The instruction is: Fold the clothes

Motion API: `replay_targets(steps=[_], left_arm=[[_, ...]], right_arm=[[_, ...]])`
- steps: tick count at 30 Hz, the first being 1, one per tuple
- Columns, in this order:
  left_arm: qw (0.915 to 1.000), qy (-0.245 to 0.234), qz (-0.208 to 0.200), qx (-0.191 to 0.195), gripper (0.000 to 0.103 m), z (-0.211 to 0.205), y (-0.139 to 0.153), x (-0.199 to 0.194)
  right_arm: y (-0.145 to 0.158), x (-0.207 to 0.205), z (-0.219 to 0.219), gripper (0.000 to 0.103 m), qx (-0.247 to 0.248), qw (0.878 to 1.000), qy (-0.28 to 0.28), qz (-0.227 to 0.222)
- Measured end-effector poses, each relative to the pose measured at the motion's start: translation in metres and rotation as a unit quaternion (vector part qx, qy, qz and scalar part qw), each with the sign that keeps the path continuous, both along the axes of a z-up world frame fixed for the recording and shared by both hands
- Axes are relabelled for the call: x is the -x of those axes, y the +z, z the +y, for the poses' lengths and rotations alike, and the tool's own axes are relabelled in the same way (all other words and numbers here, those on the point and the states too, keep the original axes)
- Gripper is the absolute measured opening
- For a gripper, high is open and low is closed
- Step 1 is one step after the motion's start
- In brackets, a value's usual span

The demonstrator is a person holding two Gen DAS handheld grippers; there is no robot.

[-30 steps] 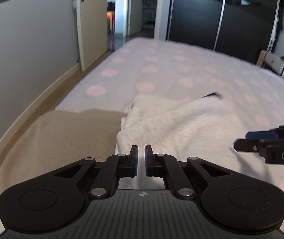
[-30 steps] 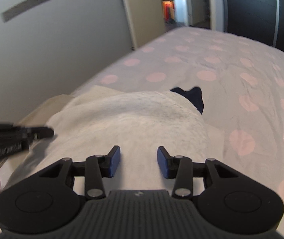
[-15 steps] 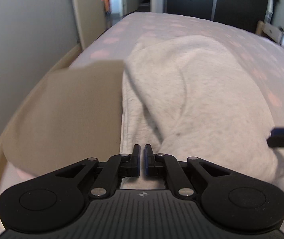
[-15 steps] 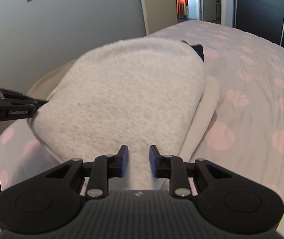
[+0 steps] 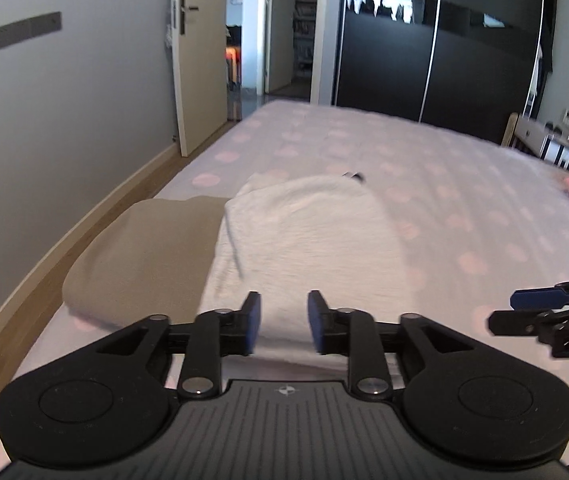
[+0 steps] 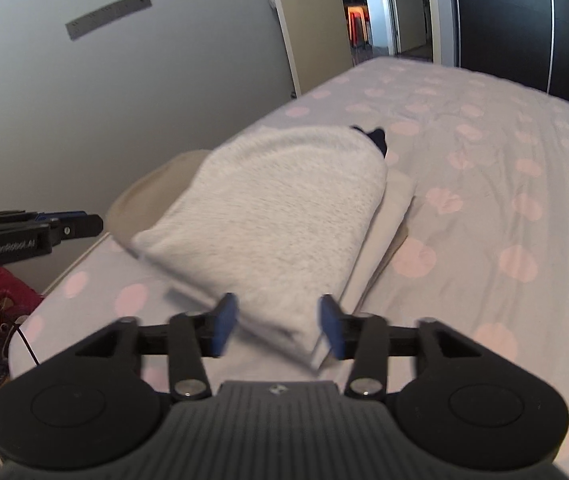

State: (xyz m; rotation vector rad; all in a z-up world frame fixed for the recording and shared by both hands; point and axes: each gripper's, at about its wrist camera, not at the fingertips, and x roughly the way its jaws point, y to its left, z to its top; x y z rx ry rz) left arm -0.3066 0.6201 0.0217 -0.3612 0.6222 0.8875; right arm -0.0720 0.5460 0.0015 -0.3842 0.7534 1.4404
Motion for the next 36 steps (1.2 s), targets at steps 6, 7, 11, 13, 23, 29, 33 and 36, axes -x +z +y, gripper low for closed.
replay_targets(steps=[6,7,11,13,23,29,33,36], left_arm=[[0.9994,0.015,-0.031,0.001,0.057,-0.093,0.034,0.014],[0.9992,0.021,-0.034,0.000,0.061,-0.106,0.037,0.017],[0.9982,0.047,-0.034,-0.014,0.068,-0.152,0.042,0.023],[0.9976,0.058,-0.035,-0.014,0.070,-0.171,0.039,0.025],[0.9958,0.089,-0.024,-0.001,0.074,-0.236,0.001,0.039],[0.9962,0.086,-0.011,0.003,0.074,-0.264,-0.017,0.039],[0.9966,0.079,-0.020,0.005,0.074,-0.281,-0.027,0.038],[0.9969,0.077,-0.015,0.005,0.074,-0.291,-0.035,0.037]], right_arm=[[0.053,0.023,-0.084,0.083,-0.022,0.999,0.002,-0.042],[0.058,0.027,-0.098,0.083,-0.027,0.998,0.006,-0.047],[0.066,0.045,-0.149,0.083,-0.038,0.997,0.005,-0.071],[0.064,0.055,-0.174,0.084,-0.048,0.996,0.004,-0.079],[0.027,0.092,-0.266,0.087,-0.091,0.990,-0.052,-0.100],[0.006,0.103,-0.301,0.089,-0.096,0.986,-0.082,-0.107],[-0.003,0.108,-0.312,0.089,-0.099,0.985,-0.092,-0.106],[-0.011,0.111,-0.318,0.089,-0.102,0.985,-0.101,-0.098]])
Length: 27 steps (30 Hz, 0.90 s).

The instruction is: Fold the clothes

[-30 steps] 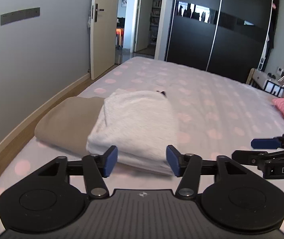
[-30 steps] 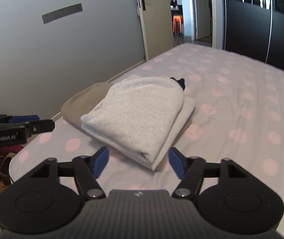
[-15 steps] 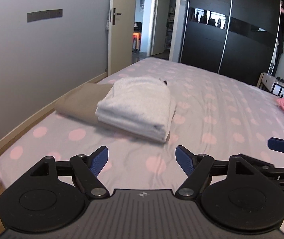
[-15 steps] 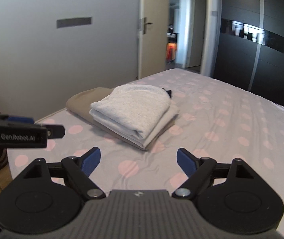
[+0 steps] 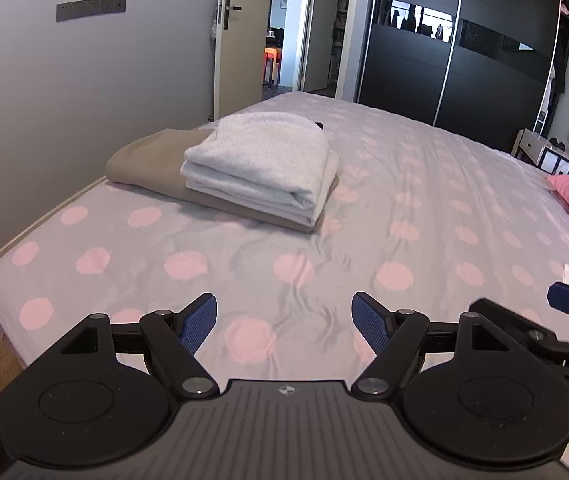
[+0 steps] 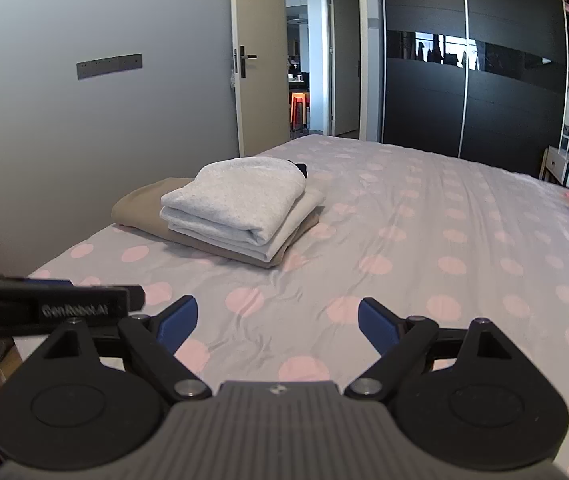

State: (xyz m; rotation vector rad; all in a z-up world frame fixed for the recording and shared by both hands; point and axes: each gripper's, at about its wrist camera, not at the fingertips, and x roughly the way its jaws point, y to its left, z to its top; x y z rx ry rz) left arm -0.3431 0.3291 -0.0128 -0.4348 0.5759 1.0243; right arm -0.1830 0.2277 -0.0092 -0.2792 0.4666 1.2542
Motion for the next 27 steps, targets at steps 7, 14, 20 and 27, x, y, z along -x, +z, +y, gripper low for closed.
replay_targets(steps=[7,14,20,27], left_arm=[[1.0000,0.002,0.007,0.005,0.074,-0.010,-0.013,0.006],[0.9999,-0.001,0.012,0.000,0.074,-0.013,-0.013,0.004],[0.9999,-0.004,0.011,0.002,0.074,-0.014,-0.016,0.004],[0.9998,-0.005,0.018,-0.002,0.074,-0.018,-0.015,0.003]], right_arm=[[-0.017,0.008,-0.006,0.089,0.003,1.000,-0.008,-0.003],[-0.023,0.007,-0.011,0.089,0.004,1.000,-0.016,0.003],[-0.025,0.006,-0.013,0.089,0.003,1.000,-0.019,0.002],[-0.029,0.005,-0.016,0.089,0.003,1.000,-0.020,0.013]])
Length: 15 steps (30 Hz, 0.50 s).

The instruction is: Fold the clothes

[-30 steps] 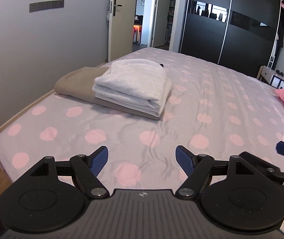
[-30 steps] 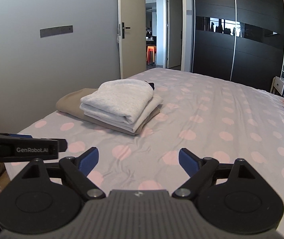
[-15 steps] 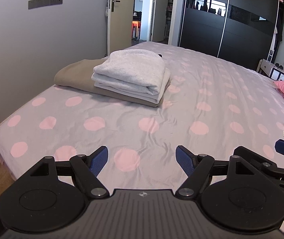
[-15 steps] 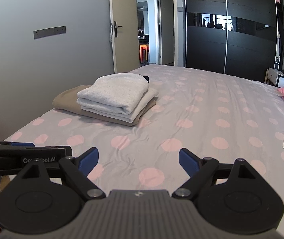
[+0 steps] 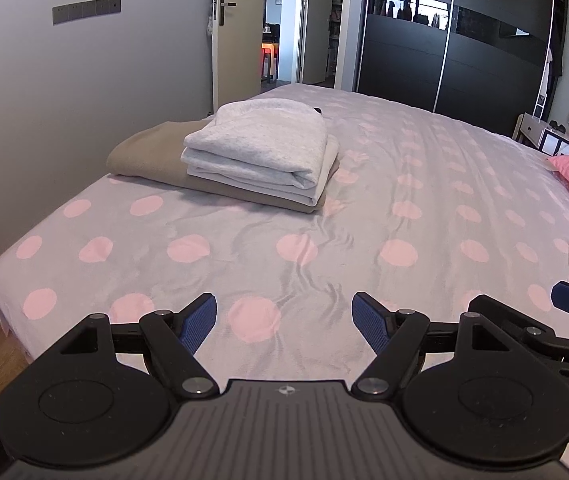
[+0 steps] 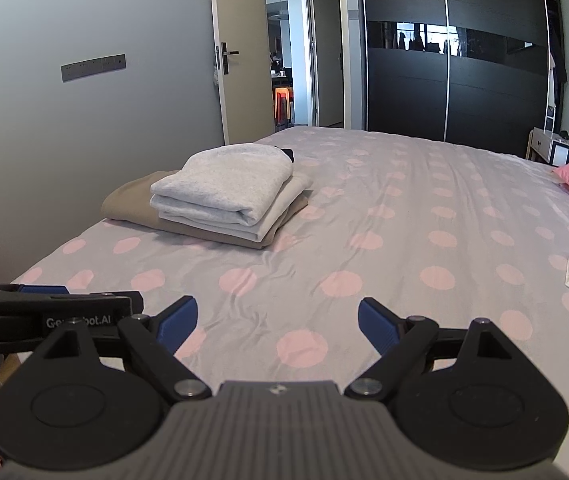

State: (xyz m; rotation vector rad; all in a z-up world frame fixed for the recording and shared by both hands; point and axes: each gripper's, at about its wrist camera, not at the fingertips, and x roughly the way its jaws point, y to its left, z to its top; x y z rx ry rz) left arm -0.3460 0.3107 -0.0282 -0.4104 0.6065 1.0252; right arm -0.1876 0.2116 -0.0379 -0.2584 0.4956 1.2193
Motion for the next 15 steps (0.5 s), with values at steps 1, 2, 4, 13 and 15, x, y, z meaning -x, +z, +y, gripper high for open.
replay_targets(steps=[1,2,4,13,15], left_arm=[[1.0000,0.000,0.000,0.000,0.074,-0.0002,0.0001,0.0003],[1.0000,-0.001,0.000,-0.001,0.074,-0.0005,0.0001,0.0003],[1.0000,-0.001,0.000,-0.003,0.074,-0.0010,0.0001,0.0004],[0.9999,-0.006,0.003,-0.010,0.074,-0.0049,0.0015,-0.0003],[0.9999,-0.007,0.003,-0.011,0.074,-0.0064,0.0018,-0.0002]], right_arm=[[-0.0001,0.0001,-0.0005,0.089,-0.001,1.000,0.000,0.000],[-0.0002,0.0003,-0.0010,0.089,-0.001,1.000,0.000,-0.001],[-0.0006,-0.0001,-0.0018,0.089,-0.001,1.000,0.000,-0.001],[-0.0023,-0.0031,-0.0083,0.089,-0.004,1.000,0.002,0.009],[-0.0026,-0.0033,-0.0102,0.089,-0.005,1.000,0.002,0.009]])
